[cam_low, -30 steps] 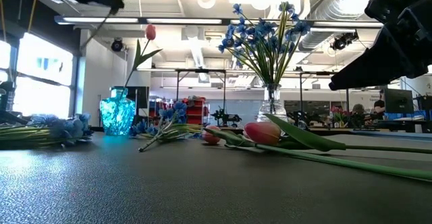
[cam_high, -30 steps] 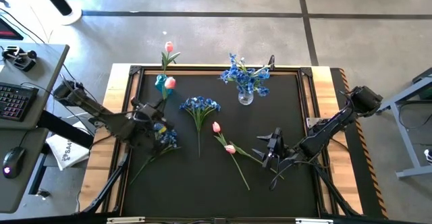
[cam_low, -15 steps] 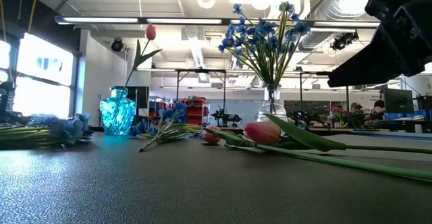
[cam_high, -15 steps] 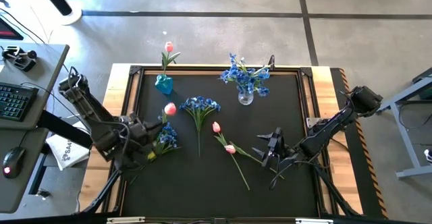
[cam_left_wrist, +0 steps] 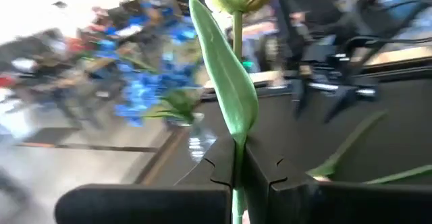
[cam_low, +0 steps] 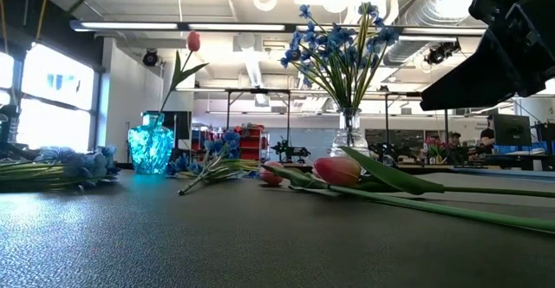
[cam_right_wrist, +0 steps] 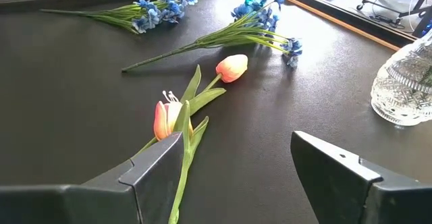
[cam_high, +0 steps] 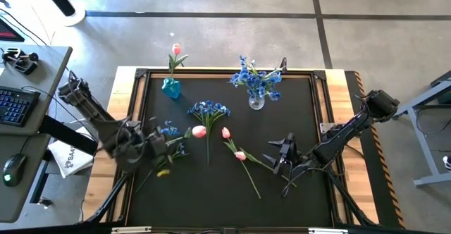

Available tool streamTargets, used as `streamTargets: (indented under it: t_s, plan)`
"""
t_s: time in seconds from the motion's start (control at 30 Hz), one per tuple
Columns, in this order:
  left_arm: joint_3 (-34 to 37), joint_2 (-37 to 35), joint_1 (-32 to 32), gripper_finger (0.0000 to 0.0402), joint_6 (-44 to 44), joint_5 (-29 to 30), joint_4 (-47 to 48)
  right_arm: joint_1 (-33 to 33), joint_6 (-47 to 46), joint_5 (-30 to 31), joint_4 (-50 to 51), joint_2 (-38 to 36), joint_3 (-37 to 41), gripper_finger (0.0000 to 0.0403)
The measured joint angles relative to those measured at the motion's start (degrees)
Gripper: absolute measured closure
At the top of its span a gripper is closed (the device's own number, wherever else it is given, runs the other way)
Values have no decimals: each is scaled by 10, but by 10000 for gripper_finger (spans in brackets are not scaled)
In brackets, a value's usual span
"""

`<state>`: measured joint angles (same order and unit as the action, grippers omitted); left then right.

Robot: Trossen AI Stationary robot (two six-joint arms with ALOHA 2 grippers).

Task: Sort flowers into vase by color
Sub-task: Put the left pink flower into the blue vase

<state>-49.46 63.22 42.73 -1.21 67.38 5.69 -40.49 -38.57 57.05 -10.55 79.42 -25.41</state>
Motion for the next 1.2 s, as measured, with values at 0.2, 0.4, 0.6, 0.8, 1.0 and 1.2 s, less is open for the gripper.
streamTargets:
  t_s: [0.2,0.4,0.6,0.8,1.0,1.2]
  plan:
    - [106,-3,-118,401,-184,-269,-307,0,0,0,0,0,0,133]
    - [236,-53,-239,401,-288,-305,-610,0,-1,-4,0,0,0,133]
    - [370,-146,-376,401,-335,-305,-843,0,-2,-5,0,0,0,133]
    - [438,-193,-518,401,-380,-320,-946,0,0,0,-1,0,0,133]
    - [440,-195,-662,401,-307,-394,-937,0,-2,4,-1,0,0,133]
    - [440,-193,-779,402,-185,-462,-861,0,-4,4,-7,0,0,133]
